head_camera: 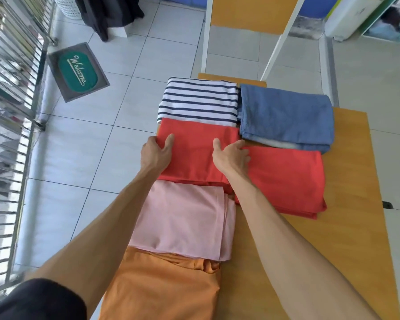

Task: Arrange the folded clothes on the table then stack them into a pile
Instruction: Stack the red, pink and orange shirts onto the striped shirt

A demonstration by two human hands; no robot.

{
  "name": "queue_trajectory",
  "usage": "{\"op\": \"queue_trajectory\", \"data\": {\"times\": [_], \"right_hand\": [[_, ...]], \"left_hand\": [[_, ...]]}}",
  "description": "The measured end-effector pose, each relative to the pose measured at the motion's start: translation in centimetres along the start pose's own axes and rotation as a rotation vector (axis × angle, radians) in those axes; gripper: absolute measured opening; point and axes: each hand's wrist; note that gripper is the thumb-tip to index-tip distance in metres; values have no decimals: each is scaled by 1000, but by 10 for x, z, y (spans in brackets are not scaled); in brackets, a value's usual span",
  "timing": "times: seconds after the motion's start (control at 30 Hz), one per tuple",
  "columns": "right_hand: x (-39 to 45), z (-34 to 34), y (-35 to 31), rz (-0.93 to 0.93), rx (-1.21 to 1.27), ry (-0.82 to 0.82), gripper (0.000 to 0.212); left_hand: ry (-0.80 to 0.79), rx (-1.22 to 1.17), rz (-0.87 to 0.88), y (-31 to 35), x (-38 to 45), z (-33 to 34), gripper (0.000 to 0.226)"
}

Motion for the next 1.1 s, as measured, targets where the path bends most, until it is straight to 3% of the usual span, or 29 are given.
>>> {"op": "queue_trajectory", "data": {"times": [0.23, 0.4, 0.47, 0.67, 0.8, 1.0, 1.1], "right_hand": [[3, 12, -1, 87, 194, -6, 80], [19, 0, 17, 175, 438, -213, 96], [24, -4, 20, 169, 479, -255, 87], [23, -8, 11, -47, 535, -35, 63], [38, -31, -19, -205, 533, 75, 59], [93, -64, -81, -268, 573, 111, 46], [122, -61, -100, -226, 604, 66, 41]], "left_hand": [[-89, -3, -85, -11, 17, -3, 71], [-196, -76, -115, -11, 26, -15, 73], [-228, -134, -86, -10, 30, -18, 72], [-218, -308, 62, -3, 39, -25, 61], [-182, -393, 173, 28, 60, -36, 64], [-114, -330, 257, 94, 121, -35, 63], [-39, -176, 234, 99, 149, -24, 62]]}}
Point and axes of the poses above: each hand's wrist, its own x-axis towards the middle knuckle, its own z-axis out of the palm, y = z × x, and after that the axes turned 3 degrees about z, right-handed
